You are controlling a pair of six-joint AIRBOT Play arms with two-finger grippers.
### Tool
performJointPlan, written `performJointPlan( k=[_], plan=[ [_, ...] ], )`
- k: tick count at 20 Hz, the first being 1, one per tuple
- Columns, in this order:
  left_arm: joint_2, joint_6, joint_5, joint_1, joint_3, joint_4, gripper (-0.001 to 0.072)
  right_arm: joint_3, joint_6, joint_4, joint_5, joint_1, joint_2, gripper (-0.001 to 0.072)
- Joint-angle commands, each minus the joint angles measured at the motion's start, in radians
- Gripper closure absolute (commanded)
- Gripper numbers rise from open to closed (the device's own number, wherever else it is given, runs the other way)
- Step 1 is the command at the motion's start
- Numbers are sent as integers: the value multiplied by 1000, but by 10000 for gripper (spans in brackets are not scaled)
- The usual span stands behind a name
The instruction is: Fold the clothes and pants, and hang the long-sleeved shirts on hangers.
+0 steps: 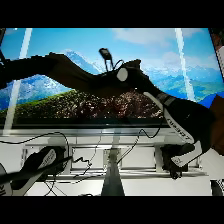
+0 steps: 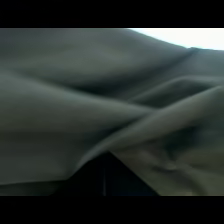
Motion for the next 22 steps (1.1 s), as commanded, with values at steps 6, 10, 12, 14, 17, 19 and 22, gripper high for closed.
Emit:
performJointPlan(
  k=[6,10,12,14,17,19,22],
  plan=[
    [-105,-79,256,-187,-2,0,692,56,15,-334,172,-119,64,698],
    [-346,-81,644,-541,6,-81,692,56,14,-372,197,-403,163,698],
    [-496,-81,818,-713,61,-178,691,56,14,-370,257,-529,176,698],
    [-646,-81,884,-845,187,-212,681,56,15,-369,326,-631,173,698],
    [-818,-81,996,-956,385,-212,83,56,14,-368,328,-726,173,621],
    [-859,-81,1018,-971,444,-212,2,56,14,-368,308,-761,171,171],
    [-845,-81,975,-941,445,-167,2,56,14,-333,293,-780,138,152]
  ],
)
